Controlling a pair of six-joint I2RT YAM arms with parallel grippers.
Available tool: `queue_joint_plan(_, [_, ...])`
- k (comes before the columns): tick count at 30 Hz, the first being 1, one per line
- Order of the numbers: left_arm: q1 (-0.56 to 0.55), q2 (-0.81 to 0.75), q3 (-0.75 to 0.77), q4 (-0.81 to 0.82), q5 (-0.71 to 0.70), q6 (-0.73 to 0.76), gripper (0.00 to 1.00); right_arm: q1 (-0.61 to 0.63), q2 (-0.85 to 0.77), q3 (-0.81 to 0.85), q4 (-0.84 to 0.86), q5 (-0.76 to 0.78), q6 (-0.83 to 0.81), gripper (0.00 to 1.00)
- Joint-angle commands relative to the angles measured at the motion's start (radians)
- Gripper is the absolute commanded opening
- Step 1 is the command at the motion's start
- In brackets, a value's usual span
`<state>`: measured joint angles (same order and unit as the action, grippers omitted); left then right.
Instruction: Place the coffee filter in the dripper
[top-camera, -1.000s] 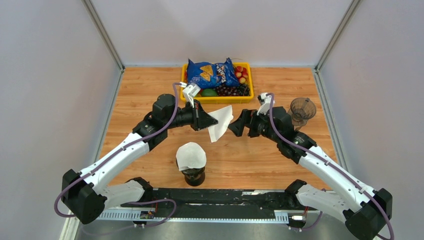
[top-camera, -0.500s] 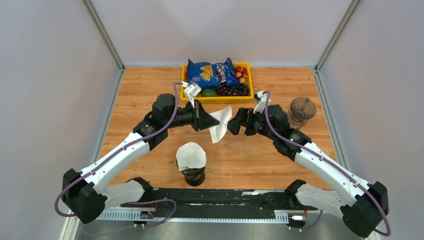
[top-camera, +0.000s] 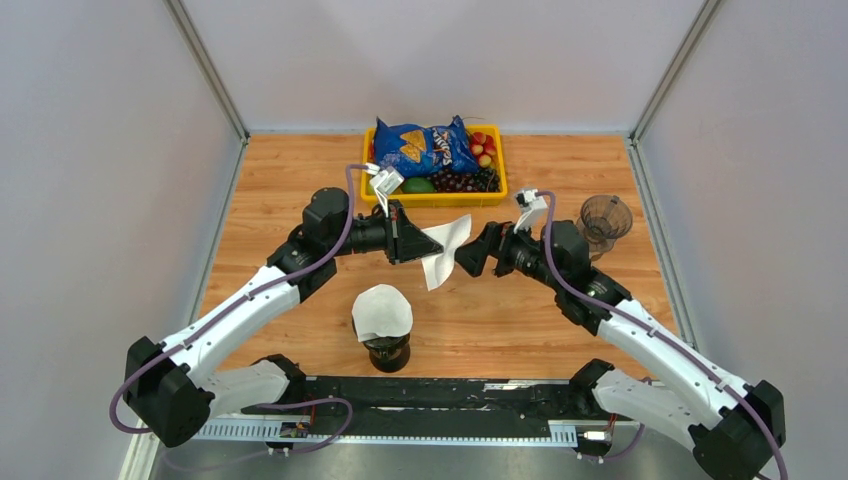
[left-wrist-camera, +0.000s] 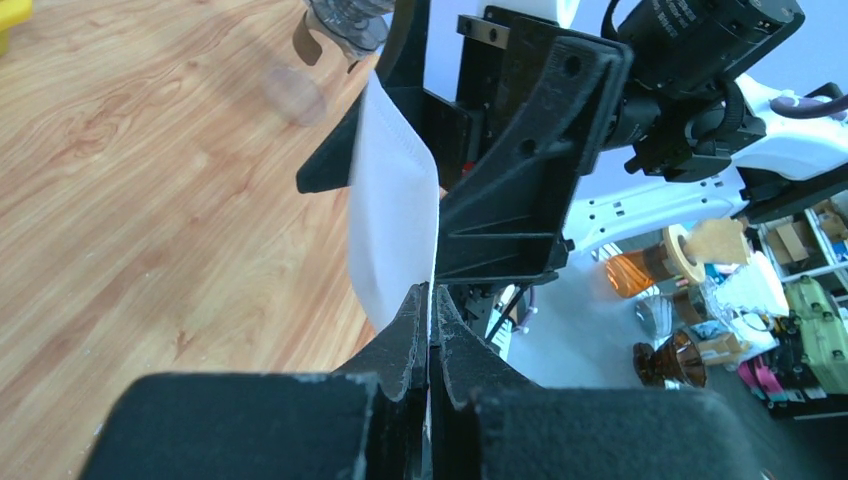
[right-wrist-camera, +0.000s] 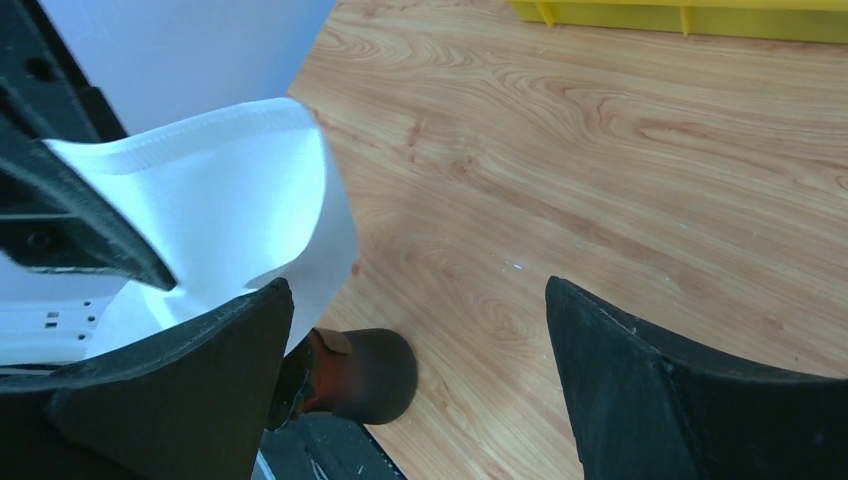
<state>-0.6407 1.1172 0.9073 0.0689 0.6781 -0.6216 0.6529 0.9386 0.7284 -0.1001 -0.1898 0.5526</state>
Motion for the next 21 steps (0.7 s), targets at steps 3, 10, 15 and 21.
queue_joint_plan(3, [-0.004,-0.012,-0.006,0.057,0.021,0.001,0.0,-0.003,-0.118,-0.06,0.156,-0.091,0.006,1.0])
queue_joint_plan(10, [-0.004,-0.019,-0.029,0.145,0.1,-0.043,0.0,-0.004,-0.153,-0.092,0.221,-0.099,0.017,0.99])
queue_joint_plan(15, [-0.004,-0.032,-0.039,0.169,0.116,-0.053,0.0,-0.004,-0.145,-0.105,0.274,-0.15,0.01,0.95])
queue_joint_plan(21, [-0.004,-0.059,-0.055,0.197,0.13,-0.061,0.0,-0.004,-0.175,-0.144,0.334,-0.192,0.016,0.82])
